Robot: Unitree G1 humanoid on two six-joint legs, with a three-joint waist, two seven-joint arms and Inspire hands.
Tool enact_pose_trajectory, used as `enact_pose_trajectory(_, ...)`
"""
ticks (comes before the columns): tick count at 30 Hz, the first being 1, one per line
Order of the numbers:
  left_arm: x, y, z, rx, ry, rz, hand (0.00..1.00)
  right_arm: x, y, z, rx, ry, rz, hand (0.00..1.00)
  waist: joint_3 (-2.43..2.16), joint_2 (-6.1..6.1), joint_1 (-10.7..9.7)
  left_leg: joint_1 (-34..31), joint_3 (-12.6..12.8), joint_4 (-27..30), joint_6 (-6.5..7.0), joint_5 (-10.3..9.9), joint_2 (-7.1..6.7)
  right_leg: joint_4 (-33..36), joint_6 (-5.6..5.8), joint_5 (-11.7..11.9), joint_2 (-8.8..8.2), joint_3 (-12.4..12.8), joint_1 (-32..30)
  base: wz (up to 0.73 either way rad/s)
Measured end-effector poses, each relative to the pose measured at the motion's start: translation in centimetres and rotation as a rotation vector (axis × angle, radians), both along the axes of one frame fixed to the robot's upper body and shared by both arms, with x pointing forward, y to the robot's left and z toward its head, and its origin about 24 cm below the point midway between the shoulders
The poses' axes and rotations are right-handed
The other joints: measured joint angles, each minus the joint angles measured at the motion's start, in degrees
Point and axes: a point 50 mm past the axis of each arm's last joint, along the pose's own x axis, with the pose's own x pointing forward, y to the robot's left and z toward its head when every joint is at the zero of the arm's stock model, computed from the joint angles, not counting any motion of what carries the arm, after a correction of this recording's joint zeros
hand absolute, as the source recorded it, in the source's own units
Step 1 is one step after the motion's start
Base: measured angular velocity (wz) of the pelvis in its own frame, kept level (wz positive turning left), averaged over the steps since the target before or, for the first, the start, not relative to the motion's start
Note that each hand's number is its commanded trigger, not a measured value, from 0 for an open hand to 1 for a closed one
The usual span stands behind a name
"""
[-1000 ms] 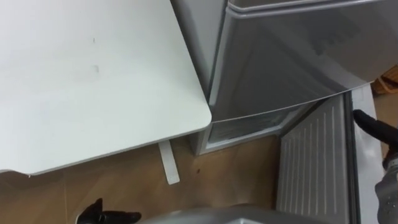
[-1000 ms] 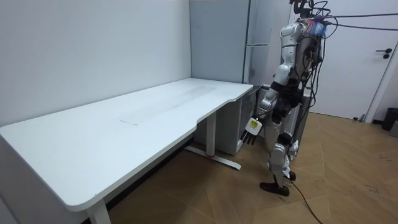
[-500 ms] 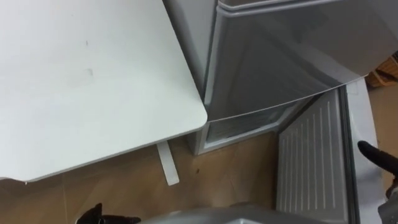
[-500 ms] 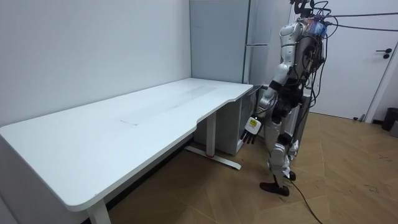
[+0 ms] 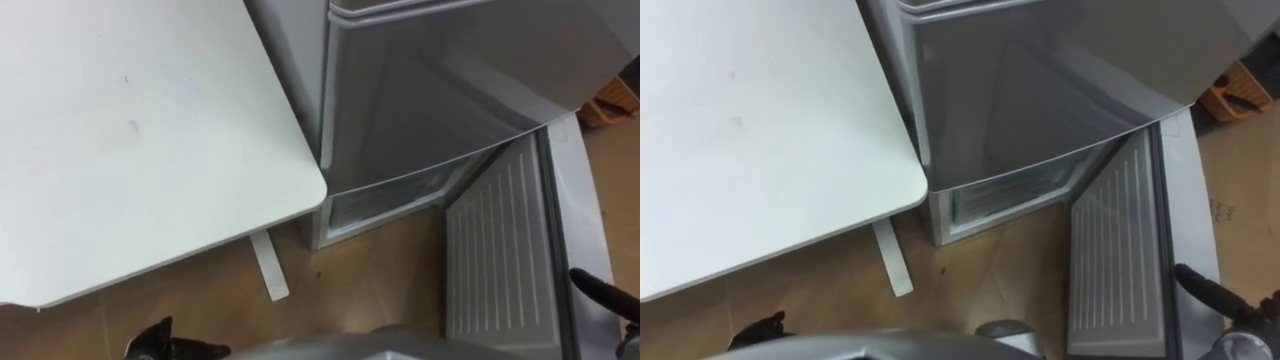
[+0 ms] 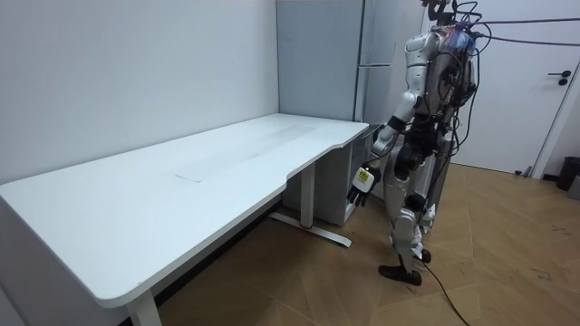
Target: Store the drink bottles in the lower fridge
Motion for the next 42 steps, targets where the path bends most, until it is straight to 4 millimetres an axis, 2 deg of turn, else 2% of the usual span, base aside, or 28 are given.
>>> enact_pose_trajectory(7, 0.0, -0.2, -0.1, -0.001, 0.01, -0.032, 0.0, 0.4, 1.2, -0.6, 0.091, -0.051, 0.058, 0.0, -0.34, -0.32, 0.15, 0.1, 0.31, 0.06, -0.01, -0.01, 0.11, -0.05, 0.02, 0.19, -0.01, 0.02, 0.03, -0.01)
enact_pose_trajectory(8, 0.1, -0.2, -0.1, 0.0, 0.011, -0.038, 0.0, 0.4, 1.5, -0.8, 0.122, -0.069, 0.076, 0.0, -0.2, -0.11, 0.2, 0.11, 0.4, 0.1, -0.01, -0.01, 0.17, -0.09, 0.03, 0.32, 0.05, 0.06, 0.01, -0.06)
enact_pose_trajectory(12, 0.3, -0.3, -0.1, -0.015, 0.008, -0.046, 0.0, 0.9, 2.7, -1.1, 0.209, -0.127, 0.16, 0.0, -0.25, 0.01, 0.27, 0.12, 0.53, 0.13, -0.01, -0.1, 0.26, -0.07, 0.1, 0.61, 0.11, 0.23, -0.02, -0.04)
enact_pose_trajectory(16, 1.4, -0.9, -0.1, -0.027, -0.001, -0.101, 0.0, 2.1, 5.4, -1.4, 0.314, -0.182, 0.337, 0.0, -0.19, 0.68, 3.02, -0.3, 1.92, 0.13, -0.02, -0.11, 0.8, -0.03, -0.05, 1.55, 0.56, 1.04, -0.83, -0.18)
enact_pose_trajectory(20, 2.2, -1.7, -0.2, -0.047, -0.006, -0.153, 0.0, 3.8, 8.3, -1.5, 0.407, -0.224, 0.52, 0.0, -0.24, 1.35, 4.77, -0.86, 2.05, 0.54, -0.13, -0.19, 1.2, 0.04, -0.16, 1.97, 0.81, 0.81, -0.81, -0.04)
enact_pose_trajectory(22, 2.6, -1.9, -0.2, -0.059, -0.022, -0.165, 0.0, 4.5, 9.4, -1.2, 0.445, -0.261, 0.582, 0.0, -0.09, 1.64, 5.91, -1.07, 2.03, 0.8, -0.14, -0.18, 1.26, 0.03, -0.22, 2.01, 0.83, 0.68, -0.85, 0.0)
enact_pose_trajectory(28, 2.9, -2.6, -0.3, -0.096, -0.034, -0.164, 0.0, 7.7, 14.0, 0.2, 0.61, -0.411, 0.86, 0.0, -0.18, 2.37, 7.7, -1.38, 0.48, 1.25, -0.18, -0.12, 1.25, -0.01, -0.25, 2.03, 0.79, -0.68, -0.72, 0.13)
enact_pose_trajectory(29, 3.0, -2.7, -0.3, -0.099, -0.038, -0.168, 0.0, 7.7, 14.5, 0.3, 0.633, -0.421, 0.874, 0.0, -0.13, 2.28, 8.11, -1.43, 0.23, 1.34, -0.18, -0.1, 1.22, -0.01, -0.25, 2.03, 0.72, -1.25, -0.76, 0.16)
enact_pose_trajectory(31, 2.5, -2.5, -0.3, -0.098, -0.031, -0.155, 0.0, 7.3, 14.3, 0.2, 0.655, -0.414, 0.866, 0.0, -0.04, 1.98, 8.22, -1.6, 0.19, 1.38, -0.21, -0.09, 1.1, -0.02, -0.28, 2.05, 0.67, -2.1, -0.77, 0.02)
enact_pose_trajectory(34, 3.0, -2.8, -0.3, -0.105, -0.044, -0.149, 0.0, 7.6, 15.0, 0.2, 0.698, -0.435, 0.866, 0.0, -0.06, 1.91, 8.81, -2.22, -0.1, 1.61, -0.2, -0.08, 1.08, -0.02, -0.37, 2.14, 0.51, -3.44, -0.62, 0.04)
enact_pose_trajectory(42, 2.9, -3.2, -0.5, -0.092, -0.045, -0.138, 0.0, 7.4, 14.9, 0.2, 0.7, -0.421, 0.864, 0.0, 0.21, 1.99, 8.91, -2.27, -1.62, 1.96, -0.28, 0.02, 1.07, -0.18, -0.38, 2.15, 0.45, -4.94, 0.19, 0.09)
